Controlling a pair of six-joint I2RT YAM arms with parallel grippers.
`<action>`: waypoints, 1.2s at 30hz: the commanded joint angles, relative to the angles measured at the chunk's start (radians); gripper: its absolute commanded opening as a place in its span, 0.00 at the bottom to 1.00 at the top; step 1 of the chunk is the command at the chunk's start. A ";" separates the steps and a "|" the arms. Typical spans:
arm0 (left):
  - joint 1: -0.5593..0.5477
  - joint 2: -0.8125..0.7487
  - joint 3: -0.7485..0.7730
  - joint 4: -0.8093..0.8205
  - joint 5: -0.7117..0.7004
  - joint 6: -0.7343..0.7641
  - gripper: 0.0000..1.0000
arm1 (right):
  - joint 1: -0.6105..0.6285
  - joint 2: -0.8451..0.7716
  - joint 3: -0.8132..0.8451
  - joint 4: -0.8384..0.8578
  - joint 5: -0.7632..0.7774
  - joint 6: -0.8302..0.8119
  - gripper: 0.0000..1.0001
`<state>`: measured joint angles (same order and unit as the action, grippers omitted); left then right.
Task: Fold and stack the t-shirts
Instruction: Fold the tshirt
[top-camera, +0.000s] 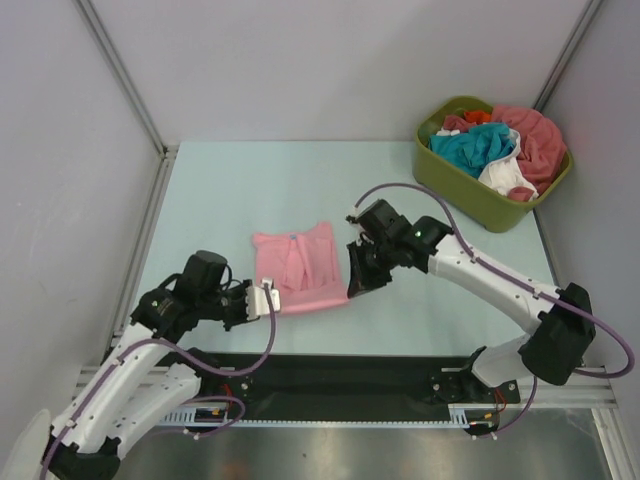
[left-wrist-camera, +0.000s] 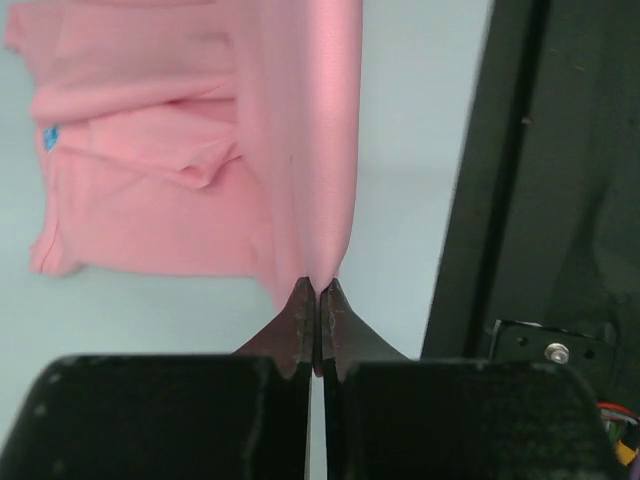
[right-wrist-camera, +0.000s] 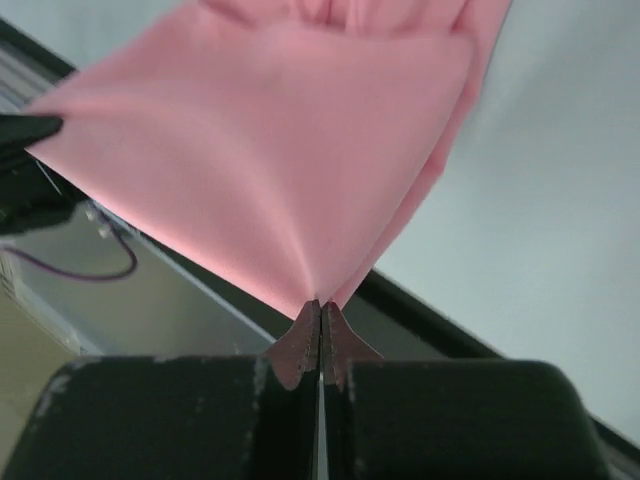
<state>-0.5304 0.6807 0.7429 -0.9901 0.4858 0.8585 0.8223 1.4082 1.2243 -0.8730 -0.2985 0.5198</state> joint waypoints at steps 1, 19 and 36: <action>0.140 0.077 0.059 0.069 0.026 -0.030 0.00 | -0.086 0.084 0.124 -0.011 -0.004 -0.061 0.00; 0.448 0.908 0.464 0.370 -0.010 -0.110 0.00 | -0.311 0.690 0.599 0.335 -0.016 -0.061 0.00; 0.492 1.200 0.659 0.497 -0.224 -0.334 0.52 | -0.356 0.942 0.819 0.385 -0.008 0.008 0.57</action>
<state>-0.0608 1.8729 1.3495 -0.5842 0.3859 0.6228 0.4881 2.3493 1.9827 -0.5247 -0.3256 0.5056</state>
